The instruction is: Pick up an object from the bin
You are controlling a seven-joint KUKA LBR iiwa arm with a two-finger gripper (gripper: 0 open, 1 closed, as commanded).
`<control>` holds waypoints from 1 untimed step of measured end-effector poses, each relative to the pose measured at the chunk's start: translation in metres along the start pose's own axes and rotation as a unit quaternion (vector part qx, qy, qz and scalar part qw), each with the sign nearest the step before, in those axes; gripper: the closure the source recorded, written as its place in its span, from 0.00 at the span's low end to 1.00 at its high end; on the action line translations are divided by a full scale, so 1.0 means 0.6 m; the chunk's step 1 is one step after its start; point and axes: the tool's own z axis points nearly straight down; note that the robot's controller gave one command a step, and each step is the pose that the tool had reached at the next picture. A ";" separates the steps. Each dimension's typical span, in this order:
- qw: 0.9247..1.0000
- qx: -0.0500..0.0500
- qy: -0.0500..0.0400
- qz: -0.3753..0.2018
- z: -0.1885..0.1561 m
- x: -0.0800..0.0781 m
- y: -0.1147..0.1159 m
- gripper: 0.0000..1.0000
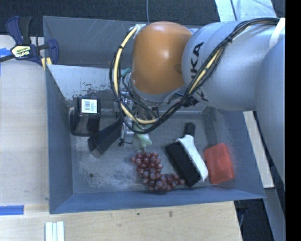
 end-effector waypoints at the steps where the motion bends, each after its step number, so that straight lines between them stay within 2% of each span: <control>1: 1.000 -0.001 -0.004 0.001 -0.008 -0.003 -0.001 0.00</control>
Offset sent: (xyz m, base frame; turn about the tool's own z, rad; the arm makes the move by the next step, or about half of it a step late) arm -0.0009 0.0148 -0.1180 -0.1876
